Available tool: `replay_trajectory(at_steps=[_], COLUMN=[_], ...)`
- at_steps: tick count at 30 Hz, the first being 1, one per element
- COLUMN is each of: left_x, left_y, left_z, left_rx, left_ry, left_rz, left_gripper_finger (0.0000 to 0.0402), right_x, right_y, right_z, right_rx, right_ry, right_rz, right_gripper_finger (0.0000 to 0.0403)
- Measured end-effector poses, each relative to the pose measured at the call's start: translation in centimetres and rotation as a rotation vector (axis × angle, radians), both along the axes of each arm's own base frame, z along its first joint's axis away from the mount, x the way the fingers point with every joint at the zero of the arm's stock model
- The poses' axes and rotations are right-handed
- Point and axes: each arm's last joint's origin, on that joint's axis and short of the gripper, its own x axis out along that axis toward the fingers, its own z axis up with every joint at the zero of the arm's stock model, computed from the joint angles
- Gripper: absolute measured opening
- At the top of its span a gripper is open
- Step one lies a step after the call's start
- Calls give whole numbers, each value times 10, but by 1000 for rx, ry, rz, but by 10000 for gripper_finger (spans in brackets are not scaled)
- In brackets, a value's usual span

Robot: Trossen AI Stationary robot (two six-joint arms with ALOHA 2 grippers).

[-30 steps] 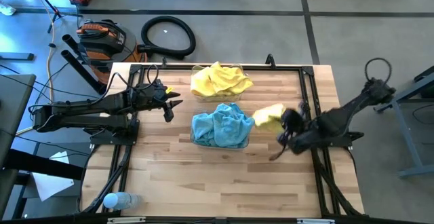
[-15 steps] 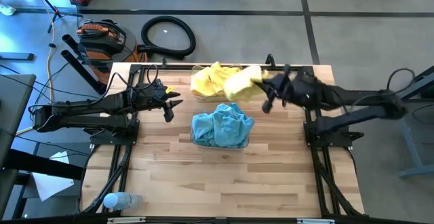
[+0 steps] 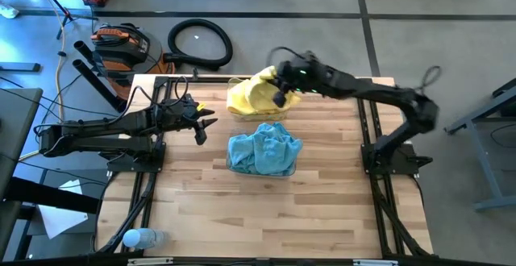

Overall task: Sort microfiber towel by color & place in baskets
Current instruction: Put the yellow microfiber towel into the top transparent bin

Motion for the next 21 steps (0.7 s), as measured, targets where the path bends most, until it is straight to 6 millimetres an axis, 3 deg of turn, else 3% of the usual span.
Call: replay_trajectory(at_steps=[5,11,17,21], left_x=[0,0,0,0], left_y=[0,0,0,0], left_z=[0,0,0,0], left_rx=[27,19,19,19], left_ry=[15,11,11,11], left_rz=[-15,-11,-10,-10], left_gripper_finger=[126,126,126,126], right_x=[39,74,94,100], right_y=[-28,-50,-59,-61], right_z=[-21,-71,-129,-154], right_rx=[79,228,328,380], right_ry=[170,297,418,447], right_rz=[-23,-1,1,0], right_gripper_finger=[3,3,7,23])
